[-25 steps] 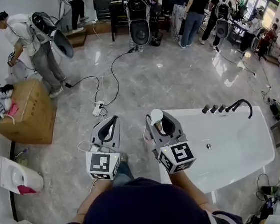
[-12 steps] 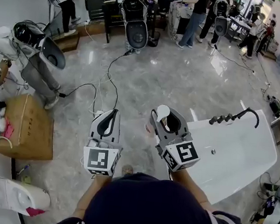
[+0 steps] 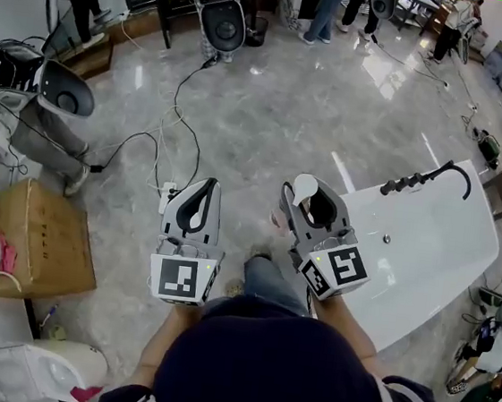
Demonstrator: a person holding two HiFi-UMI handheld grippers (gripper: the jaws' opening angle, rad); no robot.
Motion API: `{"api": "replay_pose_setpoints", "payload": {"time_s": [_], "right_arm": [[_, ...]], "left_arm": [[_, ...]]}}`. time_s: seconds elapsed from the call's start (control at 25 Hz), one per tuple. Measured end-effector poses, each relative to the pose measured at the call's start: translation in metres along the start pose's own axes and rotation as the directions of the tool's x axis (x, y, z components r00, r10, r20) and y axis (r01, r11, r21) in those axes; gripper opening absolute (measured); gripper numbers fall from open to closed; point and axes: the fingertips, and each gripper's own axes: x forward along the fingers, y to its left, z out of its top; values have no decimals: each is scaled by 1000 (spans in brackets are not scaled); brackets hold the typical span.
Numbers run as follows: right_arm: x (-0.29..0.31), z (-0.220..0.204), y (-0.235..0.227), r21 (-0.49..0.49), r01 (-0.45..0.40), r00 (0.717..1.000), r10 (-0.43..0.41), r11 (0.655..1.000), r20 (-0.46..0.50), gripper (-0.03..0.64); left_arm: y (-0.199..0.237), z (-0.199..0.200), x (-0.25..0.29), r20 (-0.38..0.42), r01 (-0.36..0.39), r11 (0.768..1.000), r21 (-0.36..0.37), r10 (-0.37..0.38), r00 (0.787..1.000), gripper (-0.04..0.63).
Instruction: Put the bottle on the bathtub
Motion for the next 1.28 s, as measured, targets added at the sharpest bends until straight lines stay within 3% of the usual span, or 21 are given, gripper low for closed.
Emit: {"api": "replay_pose_setpoints", "payload": {"time_s": [0.32,0.56,0.76,0.96,1.28], "right_arm": [[70,-18,-44,4,34,999,-33,999,-11,155],[149,-23,-95,-1,36,999,-36,999,-20,155],[206,-15,-154,-2,32,999,-32,999,-5,155],[255,-11,-220,-21,63,998,-62,998,12,155],[258,-16,-322,-37,195,981,-195,980,10,155]], "left_arm": [[35,-31,63,-28,28,999,-16,-28,999,23],[72,-31,149,23,43,998,-37,-42,999,22],[78,-23,241,58,129,992,13,-129,990,23],[86,-24,333,84,203,979,11,-204,975,23],[47,-31,443,107,341,940,5,-340,935,23]]}}
